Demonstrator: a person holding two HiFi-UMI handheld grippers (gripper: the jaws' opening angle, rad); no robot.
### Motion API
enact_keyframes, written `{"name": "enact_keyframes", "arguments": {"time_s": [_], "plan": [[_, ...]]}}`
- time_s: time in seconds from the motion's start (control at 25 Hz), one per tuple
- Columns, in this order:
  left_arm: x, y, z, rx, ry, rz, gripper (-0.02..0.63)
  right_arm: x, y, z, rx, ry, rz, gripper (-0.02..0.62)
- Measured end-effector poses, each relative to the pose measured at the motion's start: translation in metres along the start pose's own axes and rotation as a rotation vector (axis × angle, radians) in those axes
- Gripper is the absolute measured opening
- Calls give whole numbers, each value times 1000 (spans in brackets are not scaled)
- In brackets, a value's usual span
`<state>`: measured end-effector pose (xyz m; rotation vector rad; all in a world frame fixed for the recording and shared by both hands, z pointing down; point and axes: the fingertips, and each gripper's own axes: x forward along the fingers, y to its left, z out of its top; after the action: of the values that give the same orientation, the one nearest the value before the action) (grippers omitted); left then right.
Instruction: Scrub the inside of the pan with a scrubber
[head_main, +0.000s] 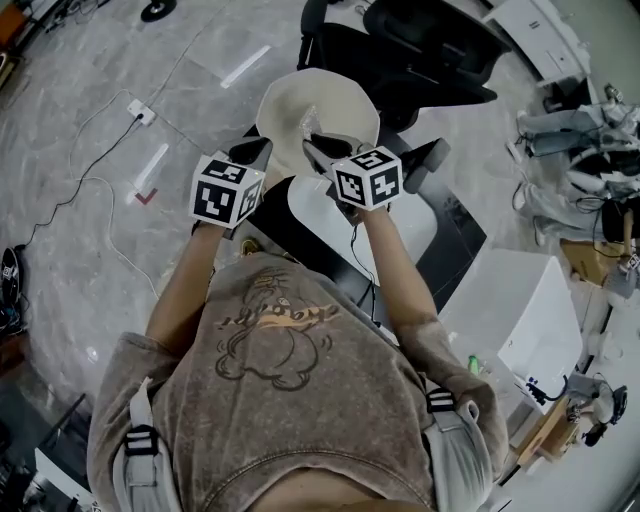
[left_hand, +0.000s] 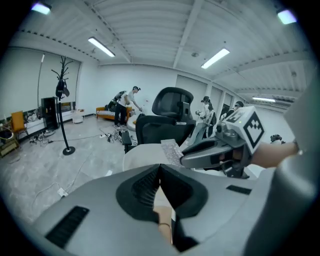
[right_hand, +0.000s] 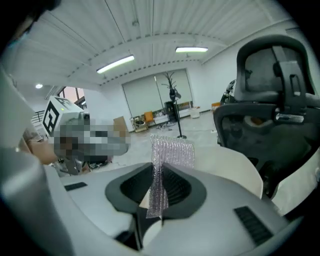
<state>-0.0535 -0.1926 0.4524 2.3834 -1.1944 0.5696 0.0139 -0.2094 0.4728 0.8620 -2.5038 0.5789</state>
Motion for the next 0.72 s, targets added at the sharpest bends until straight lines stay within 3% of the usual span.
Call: {"name": "enact_keyframes", "arguments": {"time_s": [0.2,0.32,0.6,0.72], "plan": [[-14,2,23,84,-173,82,18,-30,19,24,-84,-206,-94,81],[-20,5,26,88,-275,113,17,-40,22,26,-141,-298,-145,81],[-33,8,24,152,-427,212,17,-60,22,29,-135,-458,-254,81],[-35,9,17,135,-438,220,17,-68,20,29,-109,-509,-301,81]]}}
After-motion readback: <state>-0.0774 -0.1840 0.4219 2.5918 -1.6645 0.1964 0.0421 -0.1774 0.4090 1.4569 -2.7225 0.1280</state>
